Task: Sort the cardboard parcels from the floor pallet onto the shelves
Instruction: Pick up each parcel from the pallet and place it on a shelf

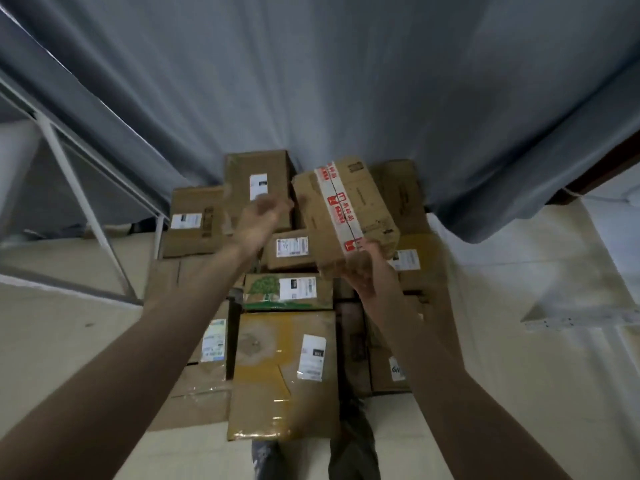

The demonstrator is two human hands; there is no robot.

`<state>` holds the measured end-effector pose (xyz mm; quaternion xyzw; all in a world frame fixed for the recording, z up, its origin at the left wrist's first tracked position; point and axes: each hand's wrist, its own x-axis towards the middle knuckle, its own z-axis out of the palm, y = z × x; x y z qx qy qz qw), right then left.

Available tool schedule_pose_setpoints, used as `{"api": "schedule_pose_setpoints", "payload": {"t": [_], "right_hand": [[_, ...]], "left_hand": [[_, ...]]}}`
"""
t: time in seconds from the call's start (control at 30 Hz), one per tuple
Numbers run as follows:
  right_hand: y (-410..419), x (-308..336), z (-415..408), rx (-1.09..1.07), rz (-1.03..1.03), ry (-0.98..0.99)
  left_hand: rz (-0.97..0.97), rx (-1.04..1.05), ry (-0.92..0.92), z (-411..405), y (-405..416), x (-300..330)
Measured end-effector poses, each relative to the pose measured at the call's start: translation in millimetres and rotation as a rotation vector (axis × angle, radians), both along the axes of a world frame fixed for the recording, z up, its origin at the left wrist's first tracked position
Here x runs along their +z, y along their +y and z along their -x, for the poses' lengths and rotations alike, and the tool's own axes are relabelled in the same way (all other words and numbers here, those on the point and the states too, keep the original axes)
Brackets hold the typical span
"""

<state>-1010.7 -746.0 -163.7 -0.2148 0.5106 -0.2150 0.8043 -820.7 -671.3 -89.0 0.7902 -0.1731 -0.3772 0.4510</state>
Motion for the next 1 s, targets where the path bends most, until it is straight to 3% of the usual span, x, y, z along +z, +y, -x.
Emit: {"api": "schedule_pose_setpoints", "payload": {"t": [0.17,0.47,0.67,1.0], "right_hand": [[-39,-110,-33,-0.123,-0.062,0.13],[-69,-287,-77,-0.137,-0.013,0.226],[-77,-351,-95,-0.14,-0.018,0.292],[-92,-386,-126,-0.165,0.109,0.436]], "left_hand": [[-0.159,-0.045,0.109,20,-26,-135],[-0.431,-0.159,0.012,25,-37,-342],[-0.49,-0.291,-0.111,13,-40,-421],[-0.744,-0.516,0.021,-3,-29,-486]]}}
